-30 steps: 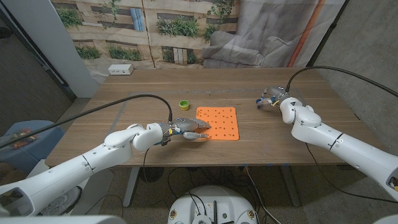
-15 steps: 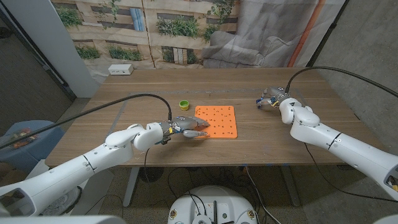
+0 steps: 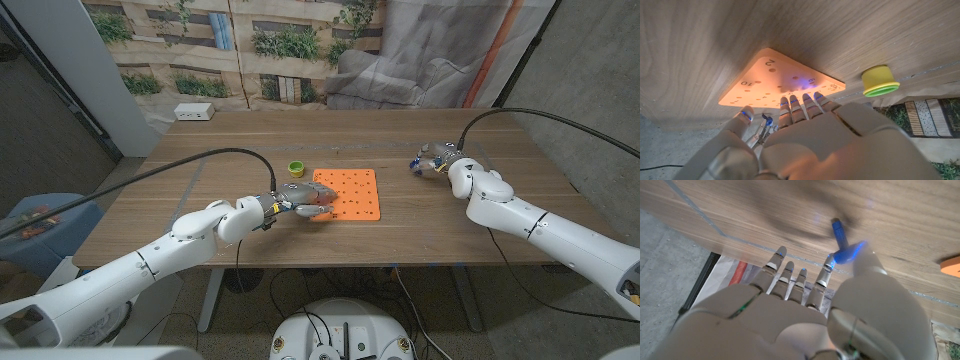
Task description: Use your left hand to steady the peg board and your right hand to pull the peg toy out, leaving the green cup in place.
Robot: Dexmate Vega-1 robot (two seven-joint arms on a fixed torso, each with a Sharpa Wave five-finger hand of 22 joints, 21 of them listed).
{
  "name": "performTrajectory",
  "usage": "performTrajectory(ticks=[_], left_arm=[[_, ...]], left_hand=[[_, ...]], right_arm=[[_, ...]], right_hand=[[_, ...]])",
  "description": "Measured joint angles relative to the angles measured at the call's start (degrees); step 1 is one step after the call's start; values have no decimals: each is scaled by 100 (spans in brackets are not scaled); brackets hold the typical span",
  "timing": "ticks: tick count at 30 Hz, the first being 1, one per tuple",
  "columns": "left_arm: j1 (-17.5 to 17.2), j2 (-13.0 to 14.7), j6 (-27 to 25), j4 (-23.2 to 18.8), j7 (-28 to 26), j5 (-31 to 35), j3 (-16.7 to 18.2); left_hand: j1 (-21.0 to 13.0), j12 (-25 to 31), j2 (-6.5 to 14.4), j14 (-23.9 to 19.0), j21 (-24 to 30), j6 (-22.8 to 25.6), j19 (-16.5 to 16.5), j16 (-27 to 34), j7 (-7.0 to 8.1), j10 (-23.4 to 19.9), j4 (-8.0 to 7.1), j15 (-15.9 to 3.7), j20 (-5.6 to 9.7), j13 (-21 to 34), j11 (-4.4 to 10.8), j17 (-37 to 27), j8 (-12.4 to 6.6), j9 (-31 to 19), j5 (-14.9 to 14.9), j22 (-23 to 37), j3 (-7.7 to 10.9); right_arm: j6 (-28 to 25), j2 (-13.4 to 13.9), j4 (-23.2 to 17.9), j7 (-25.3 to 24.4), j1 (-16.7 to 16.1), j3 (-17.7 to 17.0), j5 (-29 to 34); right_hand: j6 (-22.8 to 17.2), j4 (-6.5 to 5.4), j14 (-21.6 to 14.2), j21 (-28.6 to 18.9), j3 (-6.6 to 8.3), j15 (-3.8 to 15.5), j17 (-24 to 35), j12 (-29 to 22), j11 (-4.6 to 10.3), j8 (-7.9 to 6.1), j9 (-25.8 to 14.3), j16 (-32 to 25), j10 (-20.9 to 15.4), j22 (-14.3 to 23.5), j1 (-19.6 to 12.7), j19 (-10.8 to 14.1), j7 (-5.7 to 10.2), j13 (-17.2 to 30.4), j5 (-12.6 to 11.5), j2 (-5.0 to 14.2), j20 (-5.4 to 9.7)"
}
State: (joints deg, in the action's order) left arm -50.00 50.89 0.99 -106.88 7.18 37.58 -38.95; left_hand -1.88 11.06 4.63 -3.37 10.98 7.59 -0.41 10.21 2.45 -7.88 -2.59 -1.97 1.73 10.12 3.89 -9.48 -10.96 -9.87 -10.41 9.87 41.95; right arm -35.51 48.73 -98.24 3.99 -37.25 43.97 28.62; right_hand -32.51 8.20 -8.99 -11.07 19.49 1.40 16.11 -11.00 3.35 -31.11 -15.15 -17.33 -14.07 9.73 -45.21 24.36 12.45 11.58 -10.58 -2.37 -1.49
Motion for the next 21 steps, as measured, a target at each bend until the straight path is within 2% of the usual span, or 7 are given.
performTrajectory(ticks=[1, 3, 9, 16, 19, 21], left_arm=[[0, -3, -6, 0, -9, 3, 0], [0, -10, -24, 0, -40, 7, 0], [-4, -21, -75, 0, -106, 9, 17], [-59, -25, -196, -50, -220, 1, 61], [-81, -27, -249, -75, -267, -14, 83], [-94, -28, -274, -88, -290, -25, 97]], left_hand=[[0, 0, 0, 0, 0, 0, 0, 0, 0, 0, 0, 0, 0, 0, 0, 0, 0, 0, 0, 0, 0], [0, 0, 0, 0, 0, 0, 0, 0, 0, 0, -1, 0, 0, 0, 0, 0, 0, 0, 0, 0, 0], [0, 0, 0, 0, 0, 21, 20, 0, -21, 1, -2, 0, 20, 0, 0, 0, 0, 0, 0, 0, 30], [0, 0, 0, 0, 0, 20, 20, -1, -21, 1, -2, 0, 21, 0, 0, 0, 0, 0, 0, 0, 30], [0, 0, 0, 0, -1, 20, 20, -1, -21, 1, -2, 0, 21, 0, 0, 1, 1, 0, 0, 0, 30], [0, 0, 0, 0, -1, 20, 20, -1, -21, 1, -2, 0, 21, 1, 0, 1, 1, 0, 0, 0, 30]], right_arm=[[3, 3, -1, 2, 2, 0, -3], [20, 14, -3, 17, 9, 0, -25], [86, 37, -17, 97, 27, -10, -133], [183, 69, -29, 166, 38, -46, -264], [247, 91, -32, 197, 40, -74, -335], [287, 104, -33, 221, 43, -89, -386]], right_hand=[[95, 5, 18, 22, -17, -18, 0, 11, -18, 36, 18, 7, 60, 0, 37, -20, -5, 0, 0, 36, -20], [293, -15, 70, 38, -64, -71, 0, 21, -52, 125, 39, 37, 133, 0, 161, -72, -16, 16, 0, -23, -72], [781, -38, 240, 38, -148, -177, 0, 42, -132, 362, 125, 124, 417, 0, 360, -208, -117, 31, 0, -31, -206], [1375, -98, 463, 70, -257, -343, -1, 65, -239, 652, 211, 233, 776, -1, 661, -487, -324, 31, 0, -123, -360], [1648, -116, 542, 70, -323, -418, -1, 65, -284, 799, 252, 295, 918, -1, 811, -606, -416, 31, 21, -109, -397], [1825, -142, 582, 70, -349, -456, -1, 65, -327, 890, 264, 299, 960, -1, 880, -659, -469, 31, 21, -174, -408]])
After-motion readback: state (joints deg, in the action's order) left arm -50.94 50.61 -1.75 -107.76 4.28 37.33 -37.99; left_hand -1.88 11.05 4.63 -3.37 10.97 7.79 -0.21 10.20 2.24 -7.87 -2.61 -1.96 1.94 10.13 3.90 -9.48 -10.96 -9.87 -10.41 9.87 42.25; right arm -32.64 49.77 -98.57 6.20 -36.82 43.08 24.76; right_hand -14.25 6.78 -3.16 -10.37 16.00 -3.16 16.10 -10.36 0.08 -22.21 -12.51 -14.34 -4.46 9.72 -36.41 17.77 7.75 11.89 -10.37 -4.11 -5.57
